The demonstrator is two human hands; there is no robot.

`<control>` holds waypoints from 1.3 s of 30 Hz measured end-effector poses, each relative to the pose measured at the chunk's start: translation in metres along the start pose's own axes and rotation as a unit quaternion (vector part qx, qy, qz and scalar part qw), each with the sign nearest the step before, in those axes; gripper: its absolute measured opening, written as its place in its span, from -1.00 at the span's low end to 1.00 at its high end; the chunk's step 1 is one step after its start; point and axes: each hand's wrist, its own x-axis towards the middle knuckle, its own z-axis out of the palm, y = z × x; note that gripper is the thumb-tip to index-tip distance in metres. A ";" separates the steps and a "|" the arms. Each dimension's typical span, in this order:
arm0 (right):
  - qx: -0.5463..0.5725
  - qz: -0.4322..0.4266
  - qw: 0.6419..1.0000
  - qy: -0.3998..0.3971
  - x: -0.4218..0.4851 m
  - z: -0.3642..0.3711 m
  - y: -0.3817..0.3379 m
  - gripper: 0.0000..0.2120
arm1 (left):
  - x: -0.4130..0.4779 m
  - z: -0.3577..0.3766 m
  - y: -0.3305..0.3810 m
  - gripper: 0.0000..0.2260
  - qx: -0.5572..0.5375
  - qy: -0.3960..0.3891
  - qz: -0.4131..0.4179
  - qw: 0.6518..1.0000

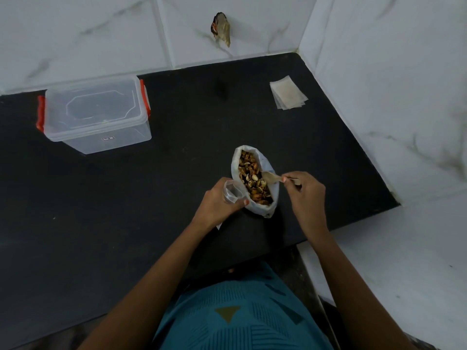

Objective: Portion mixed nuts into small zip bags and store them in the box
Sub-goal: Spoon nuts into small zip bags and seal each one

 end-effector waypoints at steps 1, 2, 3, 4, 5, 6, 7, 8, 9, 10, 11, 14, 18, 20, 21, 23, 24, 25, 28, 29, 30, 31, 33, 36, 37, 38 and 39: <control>0.005 -0.012 1.000 0.004 -0.001 -0.001 -0.003 -0.88 | 0.000 0.000 0.000 -0.64 0.000 -0.001 0.000 1.000; 0.007 -0.027 1.000 0.006 -0.002 -0.001 -0.006 -0.88 | 0.000 0.000 0.000 -0.64 -0.003 -0.001 0.001 1.000; 0.006 -0.040 0.999 0.004 -0.003 0.001 -0.008 -0.88 | 0.000 0.000 0.000 -0.64 -0.007 -0.001 0.001 1.000; 0.005 -0.049 0.999 -0.002 -0.003 0.003 -0.010 -0.88 | 0.000 -0.001 -0.001 -0.64 -0.013 -0.002 0.001 1.000; 0.005 -0.052 0.999 -0.009 -0.004 0.006 -0.010 -0.88 | 0.000 -0.001 -0.001 -0.65 -0.017 -0.005 0.001 1.000; 0.004 -0.051 0.999 -0.014 -0.004 0.010 -0.010 -0.88 | 0.000 -0.001 -0.001 -0.66 -0.021 -0.007 0.000 1.000; 0.004 -0.049 0.999 -0.018 -0.003 0.013 -0.010 -0.88 | -0.001 -0.001 -0.001 -0.66 -0.025 -0.008 0.000 1.000; 0.006 -0.045 0.999 -0.021 -0.003 0.014 -0.010 -0.88 | -0.001 -0.001 -0.001 -0.67 -0.028 -0.008 -0.001 1.000; 0.010 -0.042 0.999 -0.027 -0.002 0.015 -0.011 -0.87 | -0.001 -0.001 -0.001 -0.67 -0.031 -0.007 -0.001 1.000; 0.012 -0.040 0.998 -0.036 -0.002 0.015 -0.012 -0.87 | -0.001 -0.002 -0.002 -0.67 -0.033 -0.007 0.000 0.999; 0.013 -0.039 0.998 -0.044 -0.002 0.014 -0.012 -0.87 | 0.000 -0.002 -0.002 -0.67 -0.034 -0.008 0.000 0.999; 0.004 -0.033 0.998 -0.058 -0.001 0.010 -0.012 -0.86 | 0.000 -0.001 -0.003 -0.67 -0.033 -0.007 0.001 0.999; 0.029 0.021 0.999 -0.037 -0.002 0.014 -0.016 -0.85 | 0.001 -0.002 -0.003 -0.68 -0.033 -0.009 0.005 0.999; 0.078 0.084 0.993 -0.023 0.003 0.016 -0.017 -0.85 | 0.001 -0.001 -0.003 -0.67 -0.033 -0.015 0.004 0.999; 0.109 0.126 0.986 -0.022 0.006 0.016 -0.017 -0.85 | 0.001 -0.001 -0.004 -0.66 -0.033 -0.015 0.004 0.999; 0.173 0.209 0.962 -0.022 0.010 0.015 -0.014 -0.85 | 0.002 -0.001 -0.005 -0.66 -0.033 -0.016 0.006 0.999; 0.197 0.242 0.950 -0.021 0.012 0.014 -0.011 -0.84 | 0.002 -0.001 -0.005 -0.65 -0.034 -0.017 0.007 0.999; 0.215 0.269 0.939 -0.021 0.013 0.013 -0.009 -0.83 | 0.002 -0.001 -0.005 -0.65 -0.034 -0.019 0.008 0.999; 0.204 0.279 0.938 -0.011 0.011 0.015 -0.009 -0.82 | 0.001 -0.001 -0.005 -0.66 -0.032 -0.023 0.011 0.999; 0.167 0.245 0.955 -0.012 0.008 0.017 -0.012 -0.83 | 0.001 -0.001 -0.004 -0.66 -0.033 -0.023 0.012 0.999; 0.125 0.200 0.971 -0.020 0.006 0.018 -0.017 -0.84 | 0.002 -0.001 -0.004 -0.66 -0.035 -0.024 0.012 0.999; 0.088 0.159 0.983 -0.031 0.004 0.019 -0.021 -0.84 | 0.002 0.000 -0.004 -0.67 -0.038 -0.027 0.012 0.999; 0.055 0.126 0.989 -0.058 0.003 0.019 -0.027 -0.83 | 0.002 0.000 -0.003 -0.67 -0.039 -0.028 0.010 0.999; 0.075 0.162 0.981 -0.078 0.010 0.013 -0.028 -0.83 | 0.001 0.000 -0.005 -0.66 -0.043 -0.023 0.009 0.999; 0.085 0.172 0.978 -0.081 0.012 0.012 -0.026 -0.84 | 0.001 0.000 -0.006 -0.66 -0.047 -0.022 0.008 0.999; 0.093 0.177 0.976 -0.083 0.013 0.012 -0.026 -0.85 | 0.001 0.000 -0.007 -0.65 -0.049 -0.022 0.007 0.999; 0.099 0.179 0.975 -0.082 0.014 0.013 -0.026 -0.85 | 0.002 0.001 -0.007 -0.65 -0.047 -0.025 0.006 0.999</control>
